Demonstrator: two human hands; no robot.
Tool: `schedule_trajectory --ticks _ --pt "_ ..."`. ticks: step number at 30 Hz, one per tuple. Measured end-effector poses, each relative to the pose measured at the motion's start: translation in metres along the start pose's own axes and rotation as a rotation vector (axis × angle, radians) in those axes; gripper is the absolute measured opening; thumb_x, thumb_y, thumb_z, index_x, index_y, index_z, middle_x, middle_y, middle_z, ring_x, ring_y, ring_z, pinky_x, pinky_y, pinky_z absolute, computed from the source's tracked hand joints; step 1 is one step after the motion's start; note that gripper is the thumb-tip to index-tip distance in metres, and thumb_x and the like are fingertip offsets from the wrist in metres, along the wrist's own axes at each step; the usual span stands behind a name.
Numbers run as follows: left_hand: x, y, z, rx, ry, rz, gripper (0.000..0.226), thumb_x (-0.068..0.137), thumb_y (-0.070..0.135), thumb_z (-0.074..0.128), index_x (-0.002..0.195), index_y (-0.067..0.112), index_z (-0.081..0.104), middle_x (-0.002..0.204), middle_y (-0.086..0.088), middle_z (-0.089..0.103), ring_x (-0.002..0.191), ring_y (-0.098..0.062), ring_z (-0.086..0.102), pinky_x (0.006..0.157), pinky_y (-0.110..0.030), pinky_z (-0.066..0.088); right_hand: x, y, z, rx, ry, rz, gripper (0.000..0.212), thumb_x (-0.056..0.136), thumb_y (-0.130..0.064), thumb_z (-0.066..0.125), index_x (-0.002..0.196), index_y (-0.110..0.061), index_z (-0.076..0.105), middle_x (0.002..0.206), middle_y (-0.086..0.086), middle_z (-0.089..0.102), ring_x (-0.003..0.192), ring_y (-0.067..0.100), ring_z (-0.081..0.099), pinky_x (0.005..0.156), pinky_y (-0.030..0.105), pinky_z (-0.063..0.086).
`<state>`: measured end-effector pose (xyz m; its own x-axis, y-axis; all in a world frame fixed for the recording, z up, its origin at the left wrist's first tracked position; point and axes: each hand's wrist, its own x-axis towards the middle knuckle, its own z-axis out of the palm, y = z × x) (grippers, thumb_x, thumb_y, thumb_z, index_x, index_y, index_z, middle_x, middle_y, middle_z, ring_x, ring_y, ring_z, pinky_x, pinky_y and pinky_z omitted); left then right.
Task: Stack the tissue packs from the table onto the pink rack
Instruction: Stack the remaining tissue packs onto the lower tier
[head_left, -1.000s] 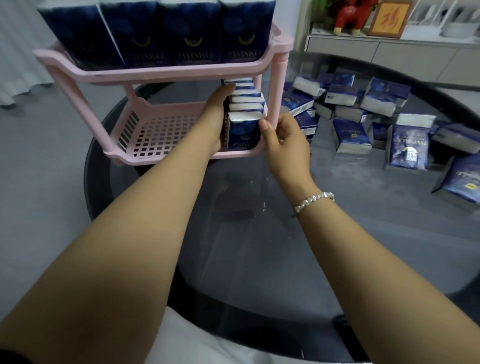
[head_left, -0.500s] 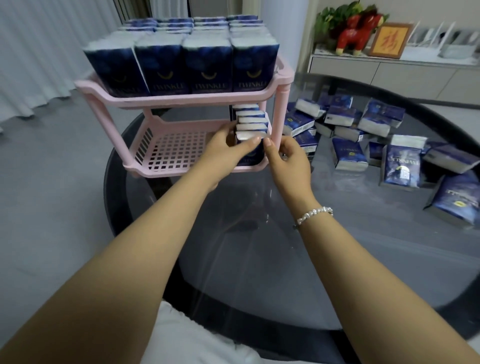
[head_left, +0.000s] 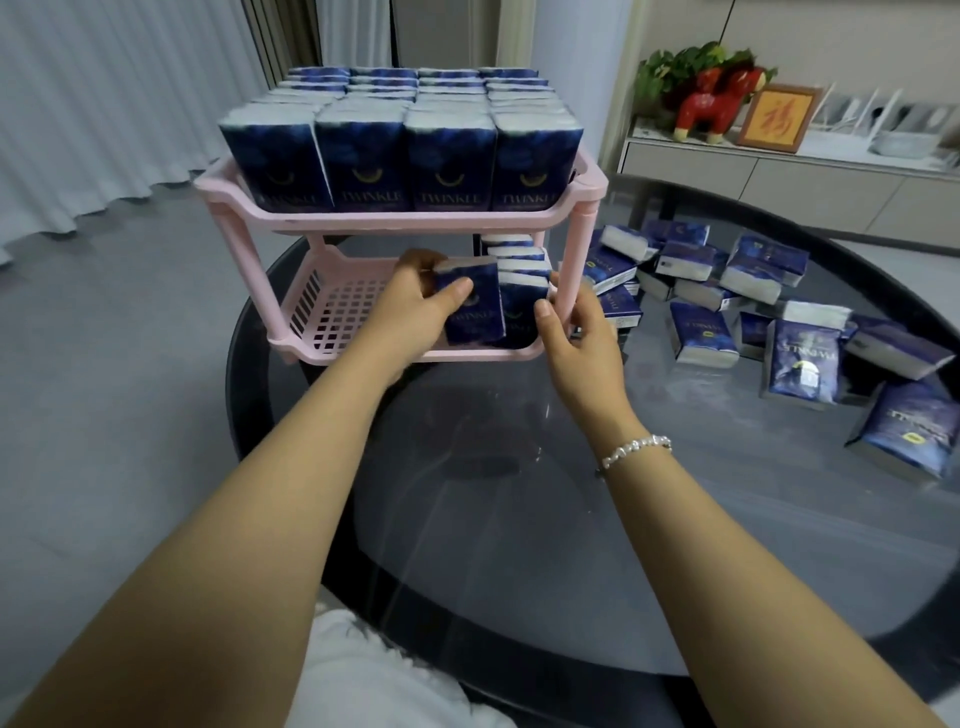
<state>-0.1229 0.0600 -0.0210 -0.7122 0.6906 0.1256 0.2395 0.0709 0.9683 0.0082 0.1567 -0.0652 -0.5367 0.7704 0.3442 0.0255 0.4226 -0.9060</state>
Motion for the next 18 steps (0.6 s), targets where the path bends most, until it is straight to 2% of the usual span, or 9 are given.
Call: schedule_trajectory --ticks 3,7,12,16,18 --pt "0.006 0.001 -0.015 -0.017 0.072 0.001 0.028 0.093 0.016 0.059 0.119 0.015 0.049 0.111 0.002 0.060 0.103 -0.016 0.058 0.087 -0.023 0.045 0.001 0.002 0.001 0.004 0.000 0.003 0.022 0.093 -0.035 0.051 0.096 -0.055 0.043 0.106 0.005 0.063 0.115 0.027 0.048 0.085 0.027 0.044" --pt "0.017 -0.004 -0.020 -0.009 0.199 -0.007 0.035 0.091 0.020 0.061 0.124 0.021 0.050 0.119 0.004 0.060 0.114 -0.018 0.055 0.099 -0.034 0.043 0.002 0.004 0.001 0.000 0.005 0.008 0.020 0.092 -0.036 0.052 0.100 -0.053 0.043 0.106 0.003 0.062 0.116 0.026 0.048 0.088 0.031 0.047" --pt "0.041 -0.014 -0.010 0.078 0.270 -0.070 0.029 0.088 0.010 0.063 0.117 0.008 0.056 0.110 -0.002 0.062 0.104 -0.020 0.059 0.086 -0.025 0.045 0.002 0.005 0.001 -0.018 0.021 0.009 0.023 0.092 -0.036 0.053 0.106 -0.052 0.043 0.100 -0.005 0.059 0.118 0.025 0.047 0.093 0.035 0.046" --pt "0.061 -0.021 -0.001 0.144 0.279 -0.070 0.028 0.088 0.016 0.064 0.115 0.011 0.058 0.102 0.004 0.060 0.095 -0.014 0.057 0.075 -0.016 0.041 0.003 0.008 0.001 -0.023 0.034 0.014 0.029 0.092 -0.035 0.054 0.119 -0.043 0.046 0.097 -0.016 0.057 0.118 0.025 0.048 0.095 0.036 0.046" --pt "0.069 -0.023 0.003 0.183 0.277 -0.041 0.030 0.089 0.019 0.063 0.118 0.012 0.057 0.107 0.005 0.061 0.092 -0.008 0.054 0.070 -0.011 0.036 0.003 0.009 0.002 -0.048 0.043 0.010 0.035 0.092 -0.033 0.055 0.125 -0.038 0.047 0.096 -0.020 0.056 0.117 0.024 0.048 0.096 0.036 0.046"
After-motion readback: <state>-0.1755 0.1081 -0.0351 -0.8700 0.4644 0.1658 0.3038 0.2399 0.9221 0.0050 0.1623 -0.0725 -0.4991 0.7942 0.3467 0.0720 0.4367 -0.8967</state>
